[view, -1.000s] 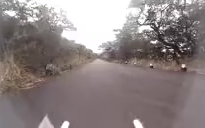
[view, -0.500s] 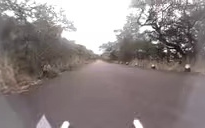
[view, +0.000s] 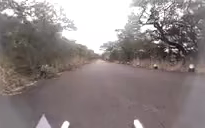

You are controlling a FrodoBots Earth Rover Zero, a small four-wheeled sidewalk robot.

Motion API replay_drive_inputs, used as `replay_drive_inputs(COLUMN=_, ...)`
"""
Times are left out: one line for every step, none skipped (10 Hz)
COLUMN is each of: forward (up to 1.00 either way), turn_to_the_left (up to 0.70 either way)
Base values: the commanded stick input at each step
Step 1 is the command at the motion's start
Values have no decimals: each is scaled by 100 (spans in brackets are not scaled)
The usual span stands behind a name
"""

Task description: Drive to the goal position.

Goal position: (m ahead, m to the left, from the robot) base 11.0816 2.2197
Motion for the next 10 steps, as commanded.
replay_drive_inputs(forward=50, turn_to_the_left=0)
replay_drive_inputs(forward=50, turn_to_the_left=0)
replay_drive_inputs(forward=50, turn_to_the_left=0)
replay_drive_inputs(forward=50, turn_to_the_left=0)
replay_drive_inputs(forward=50, turn_to_the_left=0)
replay_drive_inputs(forward=50, turn_to_the_left=0)
replay_drive_inputs(forward=50, turn_to_the_left=0)
replay_drive_inputs(forward=50, turn_to_the_left=0)
replay_drive_inputs(forward=50, turn_to_the_left=0)
replay_drive_inputs(forward=50, turn_to_the_left=0)
